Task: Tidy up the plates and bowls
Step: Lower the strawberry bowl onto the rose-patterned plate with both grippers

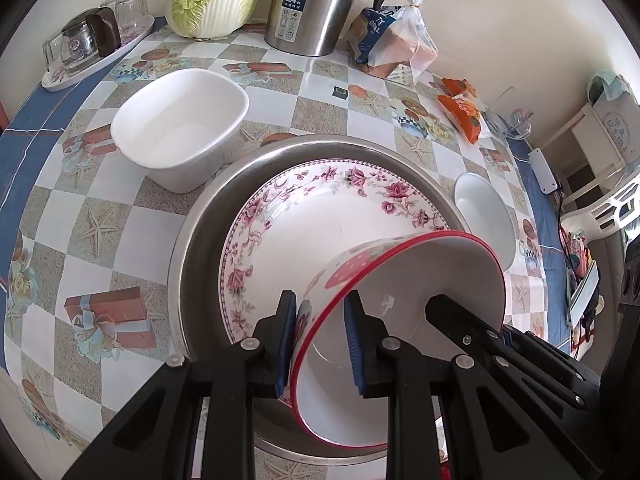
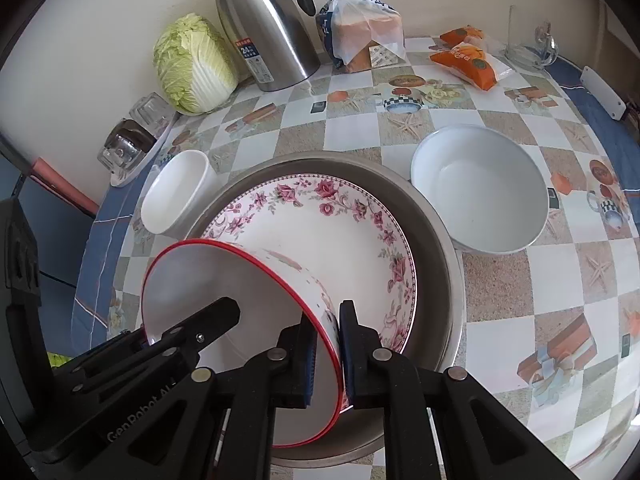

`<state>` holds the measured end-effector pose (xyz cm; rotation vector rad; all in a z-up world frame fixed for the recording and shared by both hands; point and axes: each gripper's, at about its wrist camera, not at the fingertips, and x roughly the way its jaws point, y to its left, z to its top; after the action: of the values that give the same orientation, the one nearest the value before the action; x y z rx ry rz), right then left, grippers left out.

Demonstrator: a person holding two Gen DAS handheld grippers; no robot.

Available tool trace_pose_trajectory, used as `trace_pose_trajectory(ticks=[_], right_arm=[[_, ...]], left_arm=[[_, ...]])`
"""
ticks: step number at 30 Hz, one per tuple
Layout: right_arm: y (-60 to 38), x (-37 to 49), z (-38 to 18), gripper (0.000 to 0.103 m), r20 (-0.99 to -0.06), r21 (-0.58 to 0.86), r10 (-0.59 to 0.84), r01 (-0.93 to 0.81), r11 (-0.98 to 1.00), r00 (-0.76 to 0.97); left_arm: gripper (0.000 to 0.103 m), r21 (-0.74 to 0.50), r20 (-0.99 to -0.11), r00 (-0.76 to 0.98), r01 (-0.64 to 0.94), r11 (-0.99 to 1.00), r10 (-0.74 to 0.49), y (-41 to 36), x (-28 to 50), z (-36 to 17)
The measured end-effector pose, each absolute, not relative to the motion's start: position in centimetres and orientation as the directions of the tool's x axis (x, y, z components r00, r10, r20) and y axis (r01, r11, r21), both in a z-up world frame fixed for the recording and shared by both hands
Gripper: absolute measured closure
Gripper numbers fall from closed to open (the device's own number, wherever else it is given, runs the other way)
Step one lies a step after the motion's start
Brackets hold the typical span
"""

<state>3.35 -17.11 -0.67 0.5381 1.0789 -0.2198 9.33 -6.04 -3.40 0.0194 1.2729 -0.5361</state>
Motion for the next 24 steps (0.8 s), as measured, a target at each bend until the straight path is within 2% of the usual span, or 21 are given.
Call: trace_pose_trajectory(ticks=[24], right_arm=[[-17.9,3.8,-2.2,0.09,-0.879,0.357,0.131,0.452,0.817,0.458]], left_arm=[[0.079,-0.265,-0.923,0.174,0.362,0.894,-0.344,-6.3,9.8,-4.8]])
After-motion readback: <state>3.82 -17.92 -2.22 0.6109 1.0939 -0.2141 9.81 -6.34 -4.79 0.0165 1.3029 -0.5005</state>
